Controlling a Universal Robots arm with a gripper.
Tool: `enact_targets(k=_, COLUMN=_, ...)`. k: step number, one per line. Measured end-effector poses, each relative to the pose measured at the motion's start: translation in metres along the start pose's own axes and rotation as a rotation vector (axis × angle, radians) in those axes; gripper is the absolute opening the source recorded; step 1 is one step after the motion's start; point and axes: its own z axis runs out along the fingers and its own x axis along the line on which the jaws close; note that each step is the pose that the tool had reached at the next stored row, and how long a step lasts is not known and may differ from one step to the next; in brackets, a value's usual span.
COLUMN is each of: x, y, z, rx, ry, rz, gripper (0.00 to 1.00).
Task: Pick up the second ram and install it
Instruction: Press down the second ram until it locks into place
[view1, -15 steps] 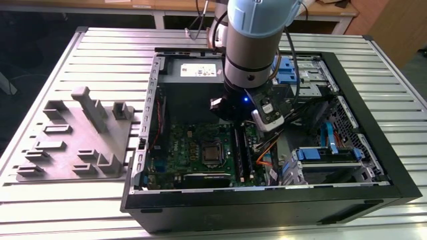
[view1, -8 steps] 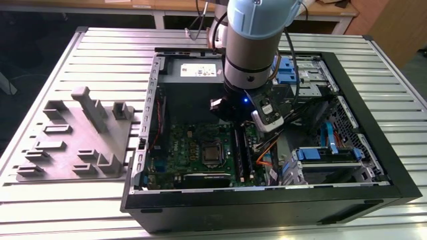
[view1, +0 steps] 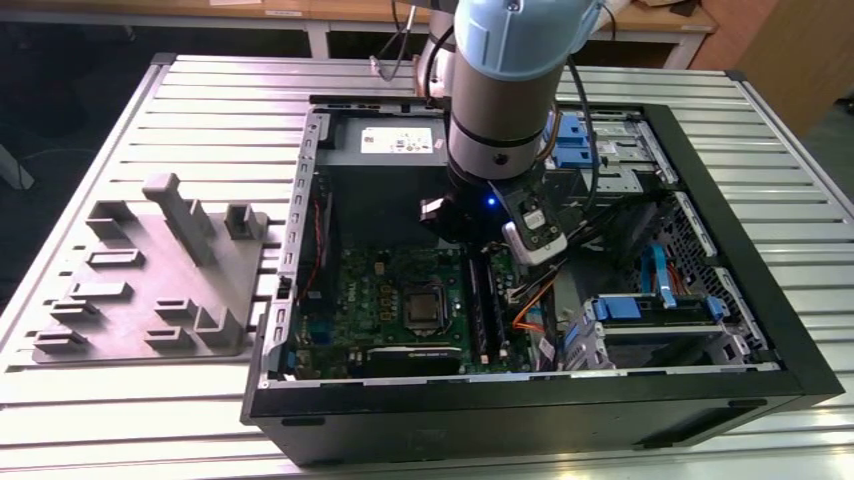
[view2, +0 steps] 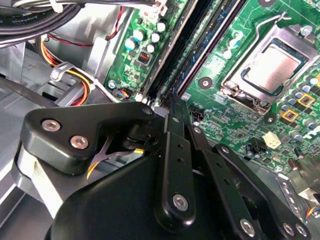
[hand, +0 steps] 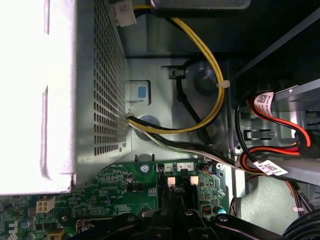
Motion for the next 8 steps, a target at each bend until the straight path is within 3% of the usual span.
enact_targets(k=2, x=-0.0002, y=0.0005, z=-0.0022, rx=-0.0020, ry=-0.0007, rz=0.000, gripper=0.07)
enact_targets(k=6, x=-0.0006, y=0.0014, z=-0.0138, rx=-0.0002, ry=0.0000, rz=0.000, gripper=0.07)
enact_targets(k=8, x=-0.0006, y=0.0015, z=-0.0140, rx=-0.0005, ry=-0.0001, rz=0.000, gripper=0.07)
